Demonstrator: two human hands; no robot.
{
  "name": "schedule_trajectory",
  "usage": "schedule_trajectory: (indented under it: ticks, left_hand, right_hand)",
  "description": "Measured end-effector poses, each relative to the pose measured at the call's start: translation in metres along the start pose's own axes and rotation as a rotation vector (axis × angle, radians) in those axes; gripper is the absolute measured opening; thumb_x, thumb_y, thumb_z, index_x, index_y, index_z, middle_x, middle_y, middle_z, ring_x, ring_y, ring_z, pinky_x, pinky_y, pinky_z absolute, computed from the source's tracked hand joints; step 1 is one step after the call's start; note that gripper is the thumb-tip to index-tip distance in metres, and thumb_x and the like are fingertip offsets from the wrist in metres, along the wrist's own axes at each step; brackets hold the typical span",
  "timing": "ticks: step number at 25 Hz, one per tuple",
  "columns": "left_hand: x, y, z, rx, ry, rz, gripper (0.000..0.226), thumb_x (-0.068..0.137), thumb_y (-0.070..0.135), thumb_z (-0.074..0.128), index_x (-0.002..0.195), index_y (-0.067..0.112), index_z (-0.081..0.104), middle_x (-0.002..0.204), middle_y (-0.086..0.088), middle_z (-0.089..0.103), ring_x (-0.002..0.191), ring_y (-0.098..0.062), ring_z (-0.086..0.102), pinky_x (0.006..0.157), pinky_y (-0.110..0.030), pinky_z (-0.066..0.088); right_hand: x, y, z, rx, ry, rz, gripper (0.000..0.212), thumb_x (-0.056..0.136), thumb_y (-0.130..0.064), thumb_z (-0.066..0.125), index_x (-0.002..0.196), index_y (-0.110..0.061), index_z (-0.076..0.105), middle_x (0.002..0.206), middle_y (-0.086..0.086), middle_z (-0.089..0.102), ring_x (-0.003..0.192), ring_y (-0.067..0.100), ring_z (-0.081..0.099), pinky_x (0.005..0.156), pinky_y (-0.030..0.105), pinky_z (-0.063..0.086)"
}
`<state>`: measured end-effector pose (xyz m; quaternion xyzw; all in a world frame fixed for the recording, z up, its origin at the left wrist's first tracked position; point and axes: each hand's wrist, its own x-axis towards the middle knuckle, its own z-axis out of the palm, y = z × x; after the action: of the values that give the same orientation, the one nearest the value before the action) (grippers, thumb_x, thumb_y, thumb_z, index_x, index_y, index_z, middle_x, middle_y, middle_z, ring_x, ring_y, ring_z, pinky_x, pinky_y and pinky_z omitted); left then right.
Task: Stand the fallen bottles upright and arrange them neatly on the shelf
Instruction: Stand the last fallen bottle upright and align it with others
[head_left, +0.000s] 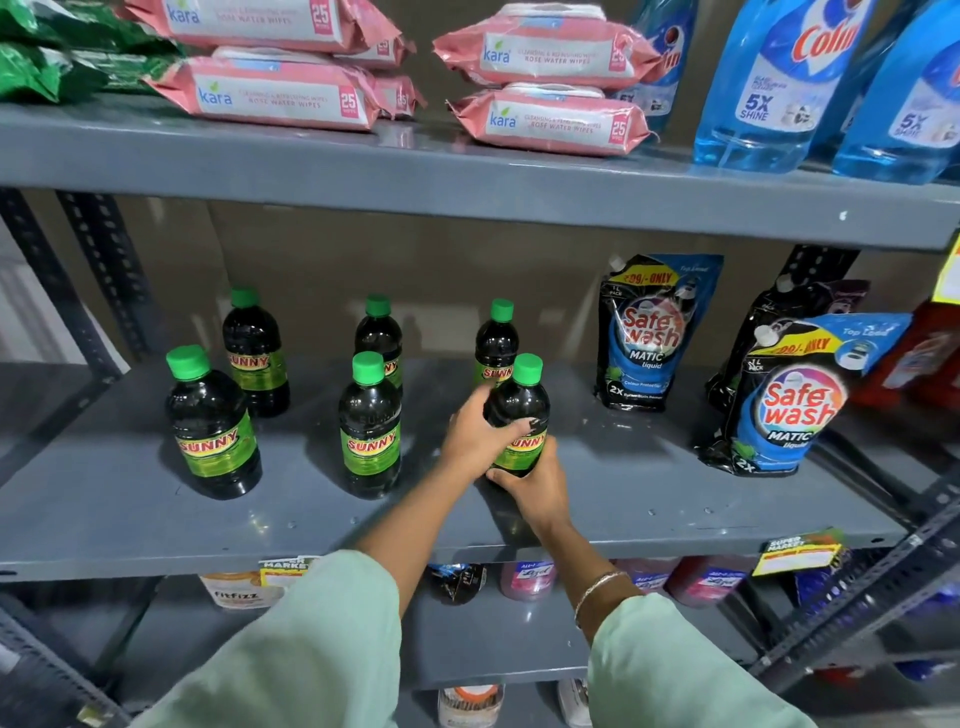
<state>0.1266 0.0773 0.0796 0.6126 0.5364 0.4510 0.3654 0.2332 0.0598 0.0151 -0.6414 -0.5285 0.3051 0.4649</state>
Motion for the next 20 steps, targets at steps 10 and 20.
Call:
schedule_trajectory:
  ticks: [10,20]
  left_hand:
    - [-0.037,0.003,-0.004,0.079,-0.024,0.023,0.046,0.061,0.039,0.078,0.100,0.028,0.055,0.101,0.001,0.071,0.096,-0.021,0.064,0.086,-0.043,0.051]
    - [-0.068,-0.002,-0.024,0.105,0.380,0.215,0.037,0.075,0.029,0.069,0.108,0.020,0.053,0.106,-0.001,0.054,0.099,-0.018,0.054,0.075,-0.035,0.048]
  right_hand:
    - [-0.035,0.008,-0.015,-0.044,-0.046,-0.035,0.058,0.064,-0.018,0.083,0.111,-0.015,0.049,0.098,-0.001,0.065,0.091,0.016,0.059,0.075,0.025,0.044]
    - [-0.103,-0.007,0.019,-0.094,0.328,-0.158,0.050,0.071,-0.025,0.079,0.097,-0.014,0.038,0.098,-0.002,0.038,0.096,0.019,0.043,0.077,0.027,0.039]
